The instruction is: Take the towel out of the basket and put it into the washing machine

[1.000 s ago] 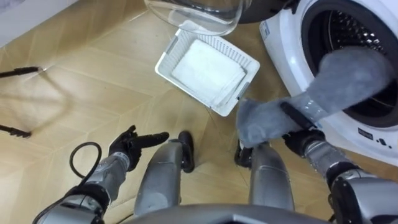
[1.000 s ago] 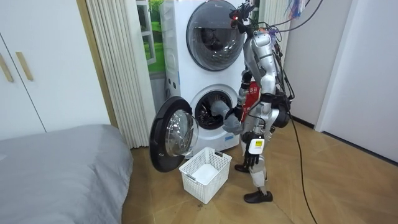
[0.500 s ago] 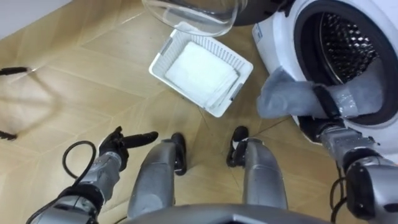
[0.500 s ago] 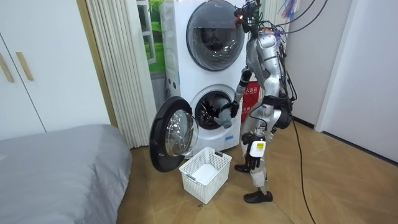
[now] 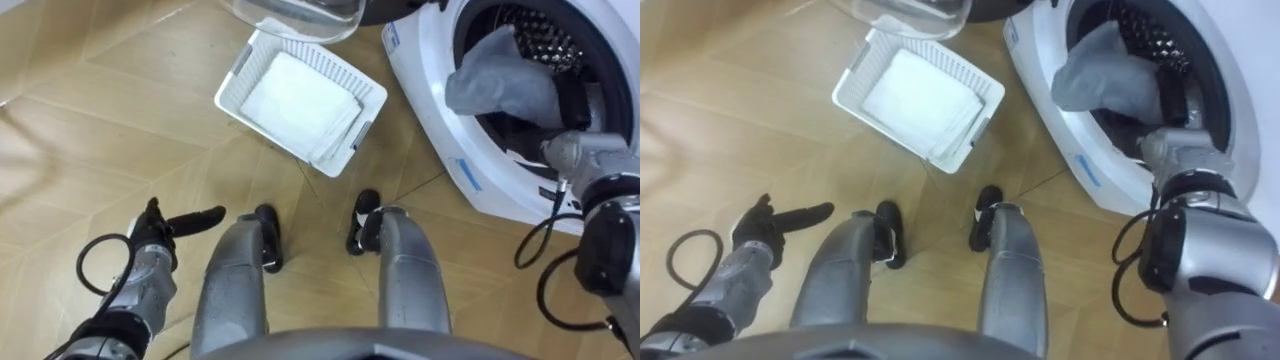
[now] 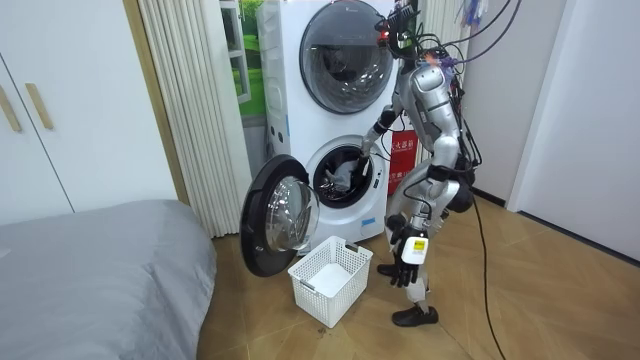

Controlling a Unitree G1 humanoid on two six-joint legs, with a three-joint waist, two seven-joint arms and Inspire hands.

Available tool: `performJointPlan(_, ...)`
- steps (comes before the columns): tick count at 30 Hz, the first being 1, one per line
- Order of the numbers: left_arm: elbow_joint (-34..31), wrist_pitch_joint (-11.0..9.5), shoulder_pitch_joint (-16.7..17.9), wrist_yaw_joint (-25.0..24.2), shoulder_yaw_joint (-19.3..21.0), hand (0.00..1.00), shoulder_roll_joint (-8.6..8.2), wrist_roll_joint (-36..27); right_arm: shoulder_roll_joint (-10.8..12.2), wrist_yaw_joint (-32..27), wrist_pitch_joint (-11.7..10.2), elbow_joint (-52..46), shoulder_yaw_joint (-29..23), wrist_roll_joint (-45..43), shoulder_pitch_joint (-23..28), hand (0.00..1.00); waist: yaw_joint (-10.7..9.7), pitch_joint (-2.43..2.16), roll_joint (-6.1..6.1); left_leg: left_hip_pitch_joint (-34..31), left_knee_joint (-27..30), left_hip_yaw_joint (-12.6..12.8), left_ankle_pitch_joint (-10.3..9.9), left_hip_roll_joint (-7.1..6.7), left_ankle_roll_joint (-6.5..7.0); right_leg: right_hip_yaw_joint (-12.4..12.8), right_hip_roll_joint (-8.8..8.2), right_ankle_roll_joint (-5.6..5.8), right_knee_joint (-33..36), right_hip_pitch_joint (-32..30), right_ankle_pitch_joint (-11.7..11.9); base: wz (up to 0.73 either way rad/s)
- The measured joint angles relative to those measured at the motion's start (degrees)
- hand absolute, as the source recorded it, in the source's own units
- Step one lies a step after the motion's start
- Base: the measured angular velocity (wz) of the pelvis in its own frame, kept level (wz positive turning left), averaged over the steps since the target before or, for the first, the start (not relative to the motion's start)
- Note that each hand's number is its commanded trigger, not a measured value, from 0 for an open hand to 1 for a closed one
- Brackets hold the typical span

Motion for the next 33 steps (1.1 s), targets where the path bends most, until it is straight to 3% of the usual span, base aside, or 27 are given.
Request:
performJointPlan(6,-0.03,-0.78,-0.36,0.15,-0.02,0.0,-0.01,1.16,-2.88,-3.79,-0.38,0.44,-1.57,2.32,-1.29,0.0,0.09,0.0,0.01,-0.32,0.46,0.08,-0.34,-1.07,0.62,0.13,-1.31,0.66,1.33,-0.55,-0.78,0.07)
performJointPlan(14,-0.18,-0.99,-0.55,0.04,-0.37,0.0,-0.04,1.3,-4.24,-8.53,-6.47,0.07,-1.55,3.39,-0.74,0.0,1.72,0.01,0.17,-0.29,-0.12,0.75,-0.34,-0.86,0.61,0.44,-1.15,0.64,1.06,-0.95,-0.77,-0.02)
performJointPlan(19,-0.12,-1.07,-0.43,0.04,-0.44,0.0,-0.28,1.32,-4.24,-10.7,-7.69,-0.39,-1.56,3.33,0.75,0.0,2.75,0.01,0.38,1.6,-1.39,1.1,-0.31,-0.81,0.61,0.36,-1.11,0.66,0.15,0.72,-0.76,0.0)
performJointPlan(26,1.48,-2.13,-0.79,-1.74,-0.41,0.0,-1.08,1.18,-4.23,-12.65,-11.99,-1.43,-1.55,3.23,3.84,0.0,3.9,-0.24,2.05,3.01,-2.78,1.19,-0.29,-0.39,0.64,-0.99,-0.91,0.9,-2.1,3.05,-0.53,0.03)
performJointPlan(33,7.14,-2.17,-0.56,-2.34,-0.08,0.0,-2.59,4.04,-3.63,-9.44,-12.88,-1.82,-1.39,1.67,10.82,0.0,6.26,-0.3,4.12,10.43,-7.68,0.86,0.11,-0.25,0.06,-2.46,-0.02,1.28,-6.88,10.99,-0.29,0.0)
